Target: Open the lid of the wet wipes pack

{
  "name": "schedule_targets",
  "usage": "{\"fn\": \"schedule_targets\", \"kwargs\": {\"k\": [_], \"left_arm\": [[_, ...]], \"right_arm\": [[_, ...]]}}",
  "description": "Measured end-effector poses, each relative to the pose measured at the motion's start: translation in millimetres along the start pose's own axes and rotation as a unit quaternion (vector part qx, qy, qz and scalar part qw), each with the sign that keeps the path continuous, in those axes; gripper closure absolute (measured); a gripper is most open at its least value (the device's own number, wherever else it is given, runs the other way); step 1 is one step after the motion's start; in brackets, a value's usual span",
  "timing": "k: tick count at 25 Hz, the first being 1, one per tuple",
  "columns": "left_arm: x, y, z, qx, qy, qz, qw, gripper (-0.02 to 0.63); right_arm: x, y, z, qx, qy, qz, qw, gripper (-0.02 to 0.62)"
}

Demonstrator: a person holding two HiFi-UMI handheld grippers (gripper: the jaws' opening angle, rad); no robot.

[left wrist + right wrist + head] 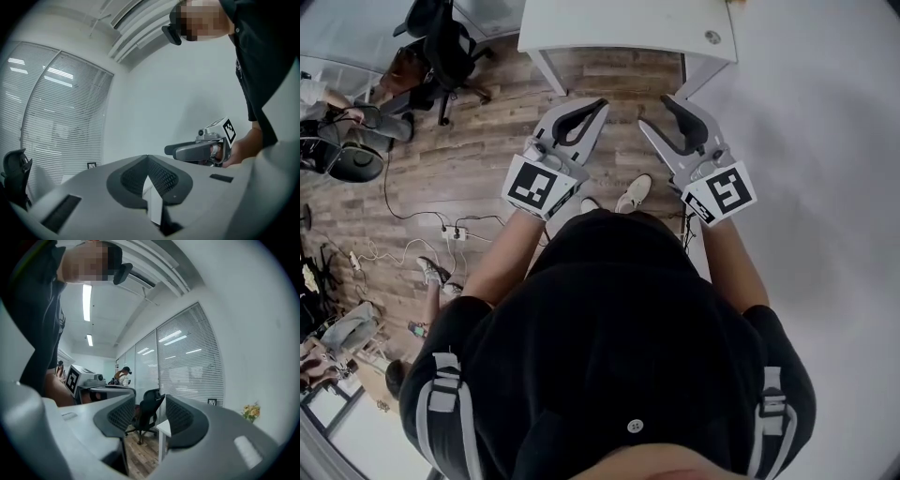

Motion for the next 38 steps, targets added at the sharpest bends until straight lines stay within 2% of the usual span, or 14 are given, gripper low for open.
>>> {"fn": "schedule_targets", "kwargs": {"k": [14,28,35,38], "left_arm": [[56.5,6.4,-5.3,0.011,0.0,0.009,0.9999,0.598],[121.1,10.2,0.4,0.027,-0.037,0.018,0.9988,0.598],[140.0,9.3,22.4,0.025,-0.051,0.024,0.9981,0.598],[151.0,10.7,39.1,0.018,-0.046,0.012,0.9987,0.598]], "right_arm": [[-12.8,7.5,-60.1,0.016,0.007,-0.005,1.0,0.326],[-15.5,13.1,-133.1,0.03,-0.02,-0.019,0.999,0.31],[3.5,14.0,-158.9,0.03,-0.024,-0.014,0.999,0.31],[18.3,15.9,-169.9,0.022,-0.022,-0.009,0.999,0.31]]}}
Point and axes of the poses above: the fingertips, and each gripper's own axes: x forward along the fingers, z to its left, y out of its underside, the point moved 2 cm from there along -x, backward along the fingers, and after that the axes turned 9 degrees about -y, right-handed, at the moved point
